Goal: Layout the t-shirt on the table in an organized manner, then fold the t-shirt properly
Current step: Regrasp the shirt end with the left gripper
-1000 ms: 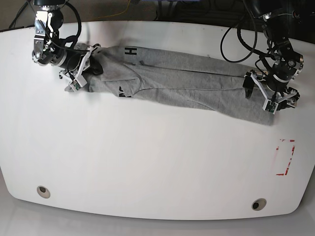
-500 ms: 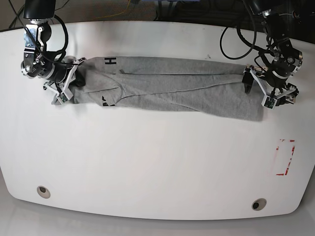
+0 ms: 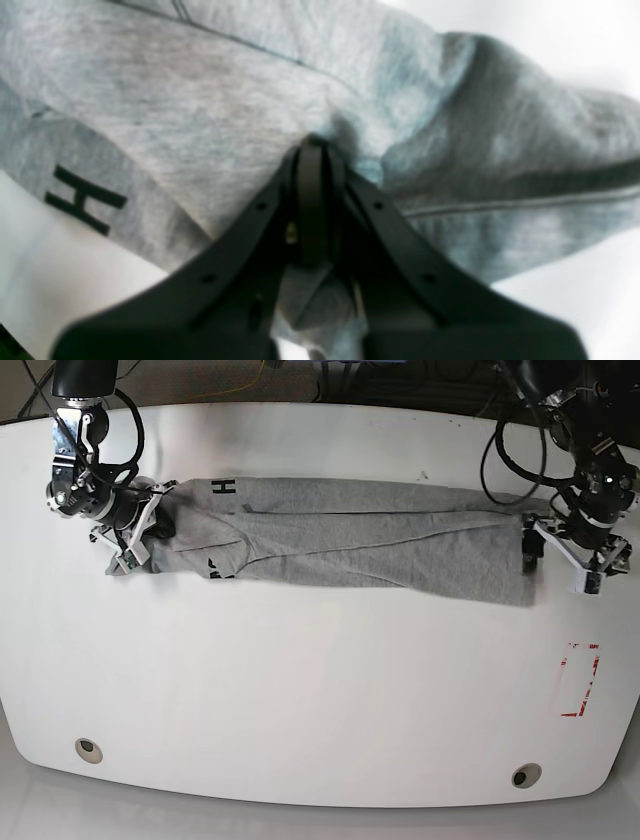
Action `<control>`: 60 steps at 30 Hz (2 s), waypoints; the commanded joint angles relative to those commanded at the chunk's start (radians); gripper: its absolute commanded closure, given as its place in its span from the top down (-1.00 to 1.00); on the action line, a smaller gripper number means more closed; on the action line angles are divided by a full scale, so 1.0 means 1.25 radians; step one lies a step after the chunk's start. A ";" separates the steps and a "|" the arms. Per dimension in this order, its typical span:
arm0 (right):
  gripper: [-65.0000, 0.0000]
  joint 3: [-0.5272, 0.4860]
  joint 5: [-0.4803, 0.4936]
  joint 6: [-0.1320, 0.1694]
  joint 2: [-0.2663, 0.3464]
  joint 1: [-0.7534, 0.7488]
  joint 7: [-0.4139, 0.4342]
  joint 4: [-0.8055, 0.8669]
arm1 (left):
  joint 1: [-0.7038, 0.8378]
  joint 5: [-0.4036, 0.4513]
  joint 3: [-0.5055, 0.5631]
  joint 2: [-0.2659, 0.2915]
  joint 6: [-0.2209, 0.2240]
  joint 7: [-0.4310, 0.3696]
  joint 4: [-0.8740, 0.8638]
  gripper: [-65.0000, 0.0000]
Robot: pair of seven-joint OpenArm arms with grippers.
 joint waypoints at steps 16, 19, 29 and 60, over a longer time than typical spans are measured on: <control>-0.91 0.000 0.000 0.000 -0.011 -0.001 0.000 0.000 | -0.055 -0.117 -0.004 -0.060 0.000 0.018 -0.247 1.00; -0.91 0.000 0.000 0.000 -0.011 -0.001 0.000 0.000 | -0.055 -0.117 -0.001 -0.065 0.000 0.017 -0.271 1.00; -0.91 0.000 0.000 0.000 -0.012 -0.001 0.000 0.000 | -0.022 -0.115 0.106 -0.081 0.000 0.021 -0.297 1.00; -0.91 0.001 0.005 0.000 -0.012 0.000 0.000 0.001 | 0.023 -0.118 0.156 -0.076 0.000 0.032 -0.271 -0.51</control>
